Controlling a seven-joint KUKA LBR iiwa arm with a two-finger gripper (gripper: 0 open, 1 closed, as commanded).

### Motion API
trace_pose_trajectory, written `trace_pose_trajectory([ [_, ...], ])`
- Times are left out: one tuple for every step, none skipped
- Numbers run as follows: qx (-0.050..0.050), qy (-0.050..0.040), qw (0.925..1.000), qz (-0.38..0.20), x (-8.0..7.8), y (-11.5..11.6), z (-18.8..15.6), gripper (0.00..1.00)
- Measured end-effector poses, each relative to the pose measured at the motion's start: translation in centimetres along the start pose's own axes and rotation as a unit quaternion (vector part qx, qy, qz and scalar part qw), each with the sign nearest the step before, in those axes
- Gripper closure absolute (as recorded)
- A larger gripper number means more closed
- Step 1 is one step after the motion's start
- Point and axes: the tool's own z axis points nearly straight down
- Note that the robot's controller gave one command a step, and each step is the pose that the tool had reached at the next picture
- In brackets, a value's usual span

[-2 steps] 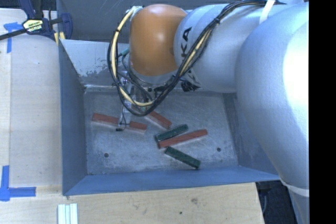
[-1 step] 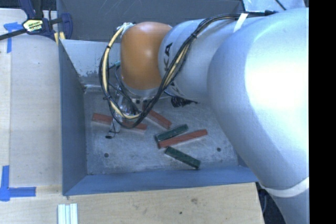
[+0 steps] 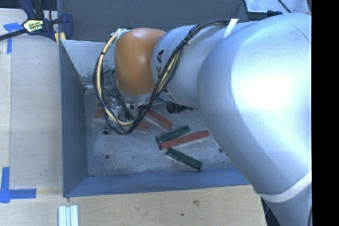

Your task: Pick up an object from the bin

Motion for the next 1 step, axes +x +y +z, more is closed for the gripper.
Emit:
trace_pose_trajectory([
  [0.000, 0.0000, 1.0000, 0.000, 0.00, 0.00, 0.00, 1.00],
])
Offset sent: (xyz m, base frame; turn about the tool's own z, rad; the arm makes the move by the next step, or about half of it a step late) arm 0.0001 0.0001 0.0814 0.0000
